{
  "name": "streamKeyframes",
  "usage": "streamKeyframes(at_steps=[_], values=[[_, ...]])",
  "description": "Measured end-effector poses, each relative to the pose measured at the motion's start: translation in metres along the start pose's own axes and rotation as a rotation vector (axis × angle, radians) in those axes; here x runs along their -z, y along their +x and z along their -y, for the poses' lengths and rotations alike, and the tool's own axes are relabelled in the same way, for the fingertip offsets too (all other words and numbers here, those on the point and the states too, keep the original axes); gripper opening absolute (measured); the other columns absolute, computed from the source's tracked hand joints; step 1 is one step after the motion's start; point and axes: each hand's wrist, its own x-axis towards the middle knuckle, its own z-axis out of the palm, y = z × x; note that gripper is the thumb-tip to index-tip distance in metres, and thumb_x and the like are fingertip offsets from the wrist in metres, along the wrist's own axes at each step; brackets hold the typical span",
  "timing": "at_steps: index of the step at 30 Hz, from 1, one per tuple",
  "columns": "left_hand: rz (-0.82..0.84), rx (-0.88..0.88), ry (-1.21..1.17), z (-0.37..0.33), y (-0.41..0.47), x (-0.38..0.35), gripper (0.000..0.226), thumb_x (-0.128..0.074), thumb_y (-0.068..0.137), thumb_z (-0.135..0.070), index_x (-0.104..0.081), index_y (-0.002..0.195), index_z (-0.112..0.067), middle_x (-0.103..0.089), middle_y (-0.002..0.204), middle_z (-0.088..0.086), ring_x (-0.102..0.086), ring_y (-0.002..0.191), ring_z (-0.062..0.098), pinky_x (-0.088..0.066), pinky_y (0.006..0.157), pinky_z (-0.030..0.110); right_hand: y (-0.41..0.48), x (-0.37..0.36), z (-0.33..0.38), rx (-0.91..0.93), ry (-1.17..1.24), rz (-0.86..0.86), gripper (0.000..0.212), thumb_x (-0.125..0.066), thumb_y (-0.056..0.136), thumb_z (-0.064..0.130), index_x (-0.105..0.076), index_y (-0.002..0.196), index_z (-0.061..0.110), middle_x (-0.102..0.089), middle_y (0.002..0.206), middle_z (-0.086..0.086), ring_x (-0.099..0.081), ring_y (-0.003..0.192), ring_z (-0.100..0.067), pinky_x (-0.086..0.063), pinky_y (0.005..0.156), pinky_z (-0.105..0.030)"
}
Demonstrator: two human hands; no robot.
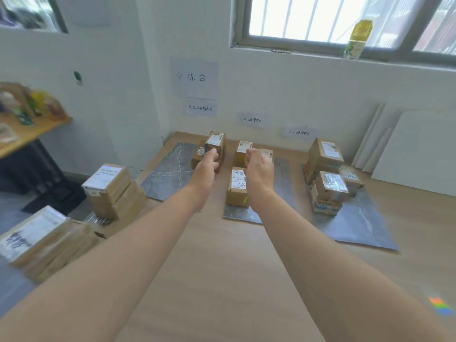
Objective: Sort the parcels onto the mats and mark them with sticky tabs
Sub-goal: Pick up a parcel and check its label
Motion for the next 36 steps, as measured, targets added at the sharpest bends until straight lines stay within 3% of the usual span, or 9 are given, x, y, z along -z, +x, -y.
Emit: streamKeyframes(at_steps=[4, 6, 8, 13, 17, 23, 28, 31, 36], values=[[-0.013, 0.0, -0.029, -0.002, -0.043, 0.009, 0.06, -0.024, 0.104, -0.057, -0.045, 0.148, -0.021, -0.04, 0.153, 0.009, -0.032, 0.145, 0.027, -0.024, 0.12, 0.043, -0.047, 0.014, 0.013, 0.001, -0.025, 0.003, 0.028, -0.05, 0.1, 0.033, -0.053, 0.079, 0.015, -0.048, 0.072, -0.006, -0.045, 0.066, -0.021, -0.04, 0.07, -0.039], [-0.015, -0.005, -0.052, -0.003, -0.064, 0.014, 0.063, -0.023, 0.104, -0.059, -0.043, 0.15, -0.021, -0.04, 0.153, 0.01, -0.03, 0.147, 0.027, -0.021, 0.122, 0.046, -0.068, 0.02, 0.016, -0.002, -0.022, 0.019, 0.04, -0.049, 0.102, 0.032, -0.061, 0.097, -0.005, -0.065, 0.101, -0.028, -0.062, 0.094, -0.041, -0.052, 0.09, -0.051], [-0.015, -0.012, -0.063, -0.004, -0.082, 0.019, 0.063, -0.022, 0.104, -0.059, -0.04, 0.152, -0.021, -0.039, 0.154, 0.01, -0.029, 0.148, 0.026, -0.02, 0.122, 0.047, -0.086, 0.023, 0.02, 0.005, -0.021, 0.036, 0.042, -0.047, 0.103, 0.03, -0.06, 0.114, -0.009, -0.059, 0.126, -0.028, -0.055, 0.118, -0.041, -0.046, 0.106, -0.055], [-0.028, -0.016, -0.054, -0.001, -0.109, 0.04, 0.061, -0.021, 0.105, -0.057, -0.04, 0.15, -0.02, -0.041, 0.154, 0.011, -0.031, 0.147, 0.026, -0.022, 0.122, 0.047, -0.121, 0.01, 0.016, 0.013, -0.037, 0.071, 0.029, -0.047, 0.103, 0.031, -0.066, 0.098, 0.009, -0.067, 0.116, -0.015, -0.06, 0.119, -0.033, -0.049, 0.106, -0.051], [-0.049, -0.016, -0.043, 0.002, -0.12, 0.073, 0.064, -0.021, 0.104, -0.059, -0.039, 0.151, -0.021, -0.039, 0.155, 0.01, -0.032, 0.147, 0.026, -0.023, 0.122, 0.044, -0.142, -0.013, 0.006, -0.021, -0.039, 0.128, 0.026, -0.046, 0.105, 0.032, -0.069, 0.107, 0.021, -0.068, 0.104, 0.002, -0.063, 0.106, -0.02, -0.05, 0.107, -0.046], [-0.139, -0.017, -0.019, 0.01, -0.132, 0.138, 0.063, -0.021, 0.104, -0.059, -0.042, 0.149, -0.02, -0.044, 0.151, 0.012, -0.035, 0.144, 0.028, -0.027, 0.116, 0.041, -0.177, -0.061, -0.011, -0.067, -0.077, 0.211, 0.025, -0.047, 0.106, 0.03, -0.065, 0.088, 0.03, -0.067, 0.097, -0.003, -0.064, 0.105, -0.022, -0.05, 0.106, -0.047], [-0.264, -0.014, -0.054, 0.01, -0.153, 0.195, 0.059, -0.024, 0.105, -0.057, -0.044, 0.146, -0.02, -0.05, 0.144, 0.007, -0.051, 0.122, 0.018, -0.038, 0.103, 0.028, -0.197, -0.108, -0.028, -0.068, -0.104, 0.278, 0.038, -0.046, 0.106, 0.029, -0.06, 0.12, -0.005, -0.059, 0.126, -0.027, -0.056, 0.119, -0.04, -0.046, 0.106, -0.056], [-0.323, -0.005, -0.074, 0.013, -0.168, 0.232, 0.051, -0.02, 0.107, -0.051, -0.048, 0.138, -0.021, -0.057, 0.124, 0.002, -0.058, 0.091, 0.007, -0.046, 0.075, 0.016, -0.213, -0.139, -0.039, -0.077, -0.101, 0.34, 0.042, -0.047, 0.105, 0.027, -0.057, 0.119, -0.012, -0.056, 0.128, -0.03, -0.063, 0.102, -0.04, -0.045, 0.105, -0.059], [-0.443, -0.004, -0.035, 0.028, -0.19, 0.304, 0.056, -0.022, 0.107, -0.051, -0.056, 0.135, -0.017, -0.058, 0.136, 0.012, -0.059, 0.12, 0.012, -0.044, 0.099, 0.024, -0.24, -0.191, -0.068, -0.148, -0.134, 0.443, 0.039, -0.047, 0.1, 0.03, -0.059, 0.111, -0.005, -0.064, 0.117, -0.023, -0.063, 0.111, -0.036, -0.048, 0.103, -0.055]])
